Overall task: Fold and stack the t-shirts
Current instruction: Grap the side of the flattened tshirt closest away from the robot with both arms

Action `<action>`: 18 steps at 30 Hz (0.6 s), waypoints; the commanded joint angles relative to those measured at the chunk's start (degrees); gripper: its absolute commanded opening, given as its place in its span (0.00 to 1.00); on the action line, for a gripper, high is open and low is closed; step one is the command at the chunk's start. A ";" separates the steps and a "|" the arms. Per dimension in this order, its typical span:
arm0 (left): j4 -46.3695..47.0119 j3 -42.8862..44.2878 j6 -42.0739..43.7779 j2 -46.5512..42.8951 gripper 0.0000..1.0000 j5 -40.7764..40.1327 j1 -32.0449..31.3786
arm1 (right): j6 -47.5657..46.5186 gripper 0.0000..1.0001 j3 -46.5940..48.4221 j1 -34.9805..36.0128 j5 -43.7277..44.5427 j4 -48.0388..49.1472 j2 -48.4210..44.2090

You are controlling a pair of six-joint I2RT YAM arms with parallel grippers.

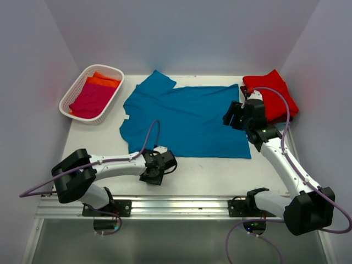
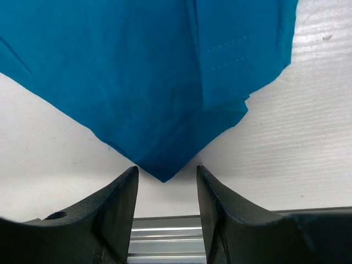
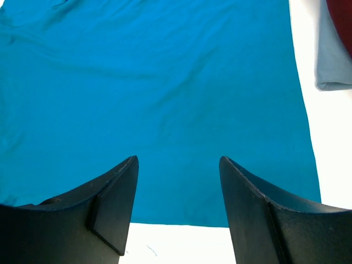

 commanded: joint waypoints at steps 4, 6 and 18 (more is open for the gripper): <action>1.59 0.71 1.83 1.65 0.49 -5.30 1.20 | -1.11 0.62 0.02 0.04 0.85 0.61 -0.57; 2.56 0.45 2.70 2.43 0.48 -5.39 1.29 | -1.19 0.62 0.02 0.04 0.59 0.52 -0.48; 3.36 -2.54 2.10 2.88 0.10 -3.45 1.99 | -1.19 0.54 -0.07 0.04 1.64 0.26 -0.22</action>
